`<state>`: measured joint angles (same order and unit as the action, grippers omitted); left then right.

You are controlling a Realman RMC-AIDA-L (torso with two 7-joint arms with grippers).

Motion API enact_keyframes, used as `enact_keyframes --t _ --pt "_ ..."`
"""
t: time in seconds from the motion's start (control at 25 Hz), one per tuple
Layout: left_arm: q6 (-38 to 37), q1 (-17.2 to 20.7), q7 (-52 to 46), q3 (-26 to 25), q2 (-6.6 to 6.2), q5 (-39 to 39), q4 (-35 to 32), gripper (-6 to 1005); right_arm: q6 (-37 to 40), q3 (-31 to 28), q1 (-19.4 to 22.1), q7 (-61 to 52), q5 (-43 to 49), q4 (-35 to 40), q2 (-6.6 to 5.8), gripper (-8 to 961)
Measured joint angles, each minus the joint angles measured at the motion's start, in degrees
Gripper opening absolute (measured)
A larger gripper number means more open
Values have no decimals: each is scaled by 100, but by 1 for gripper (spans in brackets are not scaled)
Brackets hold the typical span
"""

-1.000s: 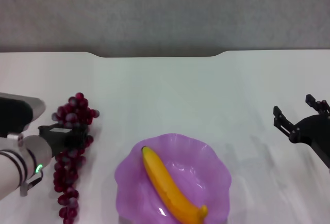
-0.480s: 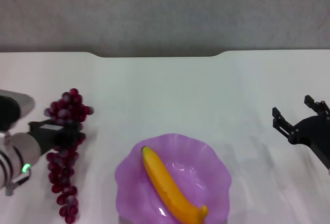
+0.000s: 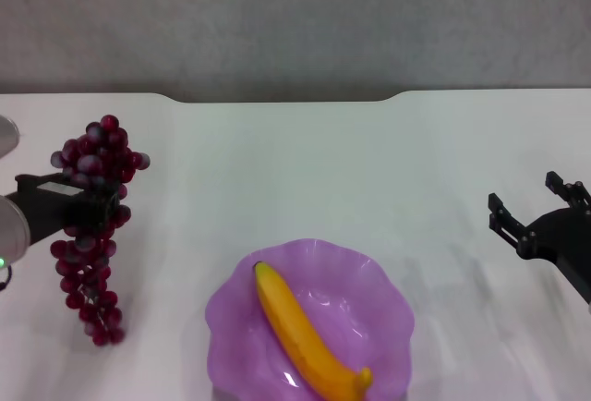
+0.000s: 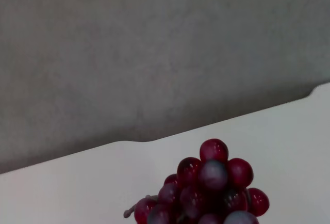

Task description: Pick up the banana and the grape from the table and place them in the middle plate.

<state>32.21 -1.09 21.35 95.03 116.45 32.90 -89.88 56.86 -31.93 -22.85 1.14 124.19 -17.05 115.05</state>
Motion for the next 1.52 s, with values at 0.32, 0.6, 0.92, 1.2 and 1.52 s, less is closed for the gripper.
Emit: enact_keyframes --t 0.32,0.6,0.92,1.2,1.52 --pt "1455 71 344 -382 6 32 -1109 314 -34 3 11 3 0 9 -4 878" --pt "2952 35 1066 -760 6 874 -2379 309 -48 3 5 6 0 18 -9 877" --pt "4080 -460 1491 -778 27 1788 -2612 305 -203 1 -45 7 -19 90 -6 877" --pt "4119 -721 1688 -43 31 1843 -2541 304 -148 -49 -71 6 -15 67 -8 877" --pt "3587 -1159 1923 755 45 1640 -1597 302 -133 -59 -117 3 -9 93 -9 877"
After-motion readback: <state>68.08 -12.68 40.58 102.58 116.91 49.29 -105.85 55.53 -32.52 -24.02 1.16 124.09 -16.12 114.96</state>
